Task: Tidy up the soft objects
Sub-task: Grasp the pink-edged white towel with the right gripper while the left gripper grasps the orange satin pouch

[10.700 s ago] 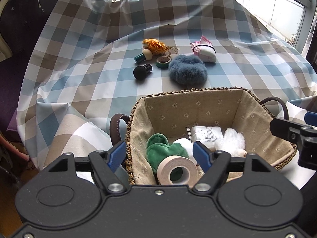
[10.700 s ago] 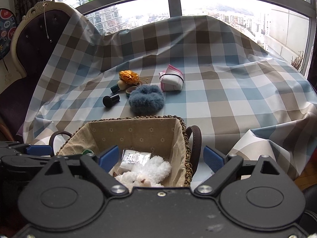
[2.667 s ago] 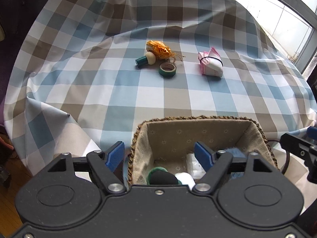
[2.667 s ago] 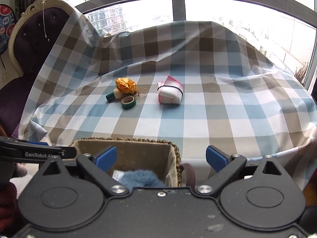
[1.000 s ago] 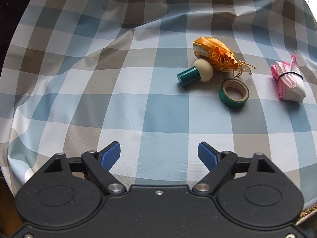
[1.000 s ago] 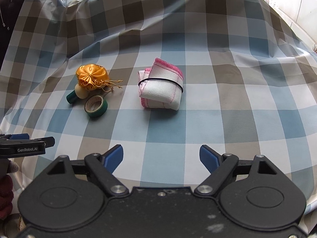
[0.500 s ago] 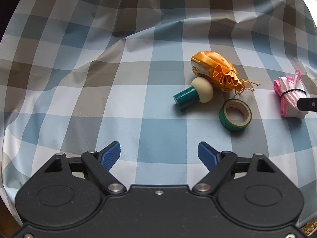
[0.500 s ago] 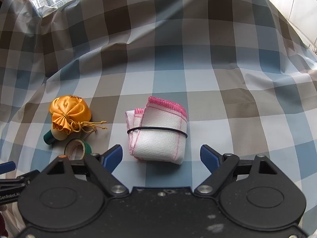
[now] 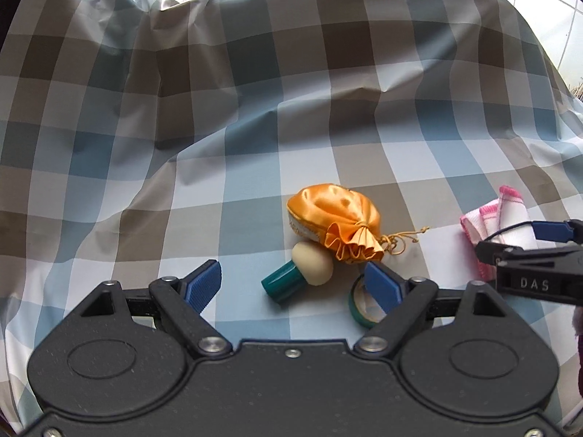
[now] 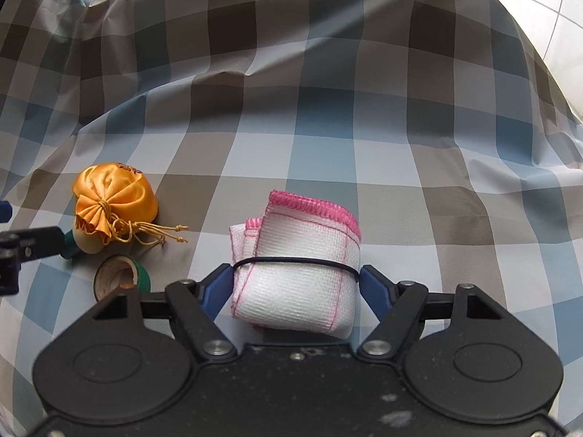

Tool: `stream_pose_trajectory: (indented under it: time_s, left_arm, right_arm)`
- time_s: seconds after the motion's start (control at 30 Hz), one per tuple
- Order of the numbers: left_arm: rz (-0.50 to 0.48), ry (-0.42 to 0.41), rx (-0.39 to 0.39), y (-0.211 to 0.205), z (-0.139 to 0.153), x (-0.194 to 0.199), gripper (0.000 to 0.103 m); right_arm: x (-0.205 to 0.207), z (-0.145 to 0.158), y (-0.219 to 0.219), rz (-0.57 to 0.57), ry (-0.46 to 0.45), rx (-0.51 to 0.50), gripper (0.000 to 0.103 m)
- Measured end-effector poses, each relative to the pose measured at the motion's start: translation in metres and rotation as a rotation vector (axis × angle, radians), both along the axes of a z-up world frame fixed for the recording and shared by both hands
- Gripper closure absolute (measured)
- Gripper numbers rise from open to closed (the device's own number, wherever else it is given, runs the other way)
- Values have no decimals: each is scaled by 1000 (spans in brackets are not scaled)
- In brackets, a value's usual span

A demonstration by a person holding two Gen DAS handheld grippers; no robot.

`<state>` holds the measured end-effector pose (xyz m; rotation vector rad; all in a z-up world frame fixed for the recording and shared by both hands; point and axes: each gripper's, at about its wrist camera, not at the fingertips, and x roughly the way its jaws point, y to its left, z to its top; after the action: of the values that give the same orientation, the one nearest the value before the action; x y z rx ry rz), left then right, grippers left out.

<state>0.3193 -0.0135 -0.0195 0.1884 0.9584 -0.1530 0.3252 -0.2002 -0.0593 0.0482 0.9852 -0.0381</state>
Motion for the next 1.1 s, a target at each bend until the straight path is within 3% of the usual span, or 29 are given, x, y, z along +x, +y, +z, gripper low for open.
stream_pose_trajectory:
  time_s: [0.37,0.63,0.73,0.83,1.1]
  left_arm:
    - [-13,65,53,-46,-20,54,19]
    - [-2,140,179,-55,-49,68,20]
    - [22,201,145,-49,-56,69,43]
    - [45,175,129,-44,-52,62,53]
    - [55,118,4,-25,-6,26,55]
  right_arm:
    - [-55,3,-46,-94,10,68,28]
    - [-81,4,-54,-113,22,91,28]
    - [-87,6,-54,-120,26,94,28]
    - [-94,9,-55,-127,29,100,28]
    - [-117,25,-57,-138,-1,116,28]
